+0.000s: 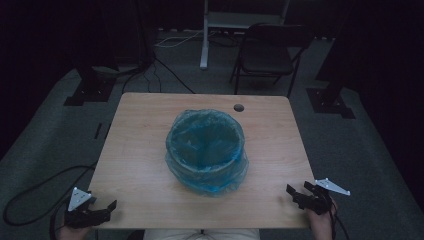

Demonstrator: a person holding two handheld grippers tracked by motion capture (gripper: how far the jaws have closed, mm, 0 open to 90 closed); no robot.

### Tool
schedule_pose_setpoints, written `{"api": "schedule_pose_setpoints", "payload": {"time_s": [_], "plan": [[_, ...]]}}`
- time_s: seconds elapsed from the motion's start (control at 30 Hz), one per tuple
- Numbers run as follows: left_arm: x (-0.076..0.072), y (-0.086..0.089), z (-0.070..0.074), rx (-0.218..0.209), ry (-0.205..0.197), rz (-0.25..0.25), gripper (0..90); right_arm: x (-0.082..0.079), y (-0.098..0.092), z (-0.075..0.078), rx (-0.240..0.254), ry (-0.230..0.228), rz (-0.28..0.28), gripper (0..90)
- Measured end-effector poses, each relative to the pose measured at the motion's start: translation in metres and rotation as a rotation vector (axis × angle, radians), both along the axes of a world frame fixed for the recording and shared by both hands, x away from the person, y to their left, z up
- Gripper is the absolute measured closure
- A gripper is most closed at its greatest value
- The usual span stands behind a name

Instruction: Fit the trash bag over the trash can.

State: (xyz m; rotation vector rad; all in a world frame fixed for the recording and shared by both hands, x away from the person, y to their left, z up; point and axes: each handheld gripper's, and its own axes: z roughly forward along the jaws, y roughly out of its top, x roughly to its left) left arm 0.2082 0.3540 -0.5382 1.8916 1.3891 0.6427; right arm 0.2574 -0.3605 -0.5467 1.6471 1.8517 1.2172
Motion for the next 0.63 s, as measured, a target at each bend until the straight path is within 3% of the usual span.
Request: {"api": "schedule_pose_setpoints", "payload": {"time_s": [0.07,0.17,0.27,0.4,0.47,0.63], "plan": [[-0.002,0.003,-0.002,0.01,0.003,0.021,0.1,-0.004,-0.004,0.0,-0.018,0.002,-0.023,13.5],[-0.004,0.008,-0.004,-0.012,0.003,0.068,0.1,-0.01,-0.011,0.0,-0.036,-0.004,-0.072,13.5],[-0.005,0.012,-0.007,-0.044,-0.011,0.123,0.1,-0.012,-0.018,-0.002,-0.019,-0.001,-0.121,13.6],[-0.006,0.015,-0.007,-0.075,-0.018,0.133,0.1,-0.011,-0.019,-0.007,-0.039,0.016,-0.141,13.6],[-0.005,0.014,-0.008,-0.067,-0.009,0.144,0.1,-0.01,-0.019,-0.009,-0.06,0.022,-0.147,13.6],[-0.003,0.01,-0.01,-0.028,0.005,0.141,0.1,-0.011,-0.019,-0.011,-0.056,0.013,-0.157,13.7]]}}
